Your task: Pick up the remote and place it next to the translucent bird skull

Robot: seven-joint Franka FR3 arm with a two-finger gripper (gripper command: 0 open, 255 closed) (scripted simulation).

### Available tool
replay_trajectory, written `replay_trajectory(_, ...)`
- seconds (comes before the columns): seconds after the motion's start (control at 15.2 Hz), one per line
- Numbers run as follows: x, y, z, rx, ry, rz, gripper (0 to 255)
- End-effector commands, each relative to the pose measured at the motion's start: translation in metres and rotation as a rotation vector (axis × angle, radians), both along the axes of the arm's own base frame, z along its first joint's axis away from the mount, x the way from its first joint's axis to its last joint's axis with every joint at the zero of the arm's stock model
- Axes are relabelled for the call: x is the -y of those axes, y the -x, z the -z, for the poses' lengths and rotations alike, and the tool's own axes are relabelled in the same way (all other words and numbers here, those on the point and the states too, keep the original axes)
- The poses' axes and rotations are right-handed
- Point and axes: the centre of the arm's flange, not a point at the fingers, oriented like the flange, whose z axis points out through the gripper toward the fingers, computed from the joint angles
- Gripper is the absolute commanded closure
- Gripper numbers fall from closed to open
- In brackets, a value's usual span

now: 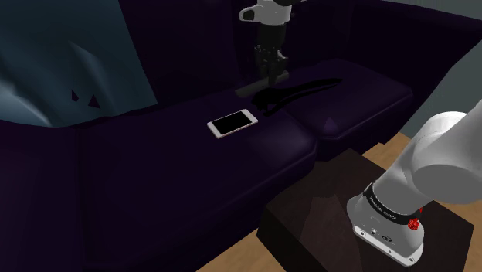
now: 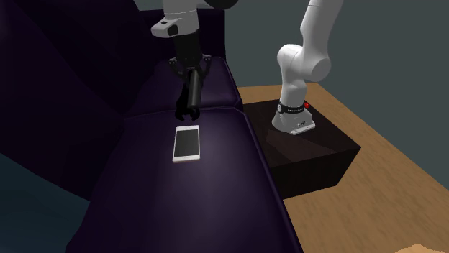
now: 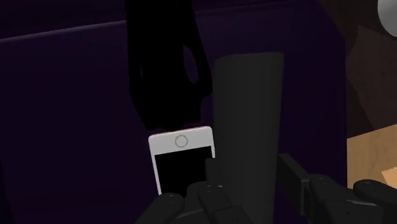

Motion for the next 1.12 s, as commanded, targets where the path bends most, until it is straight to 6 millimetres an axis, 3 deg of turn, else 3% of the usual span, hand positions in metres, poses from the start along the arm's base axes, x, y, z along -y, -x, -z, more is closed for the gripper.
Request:
replay_trajectory(0.0,0.026,0.009,-0.003,0.0,-0.001,-0.001,255)
replay_trajectory(1.06,0.227,0.071,-0.003,0.0,-0.001,-0.001,255)
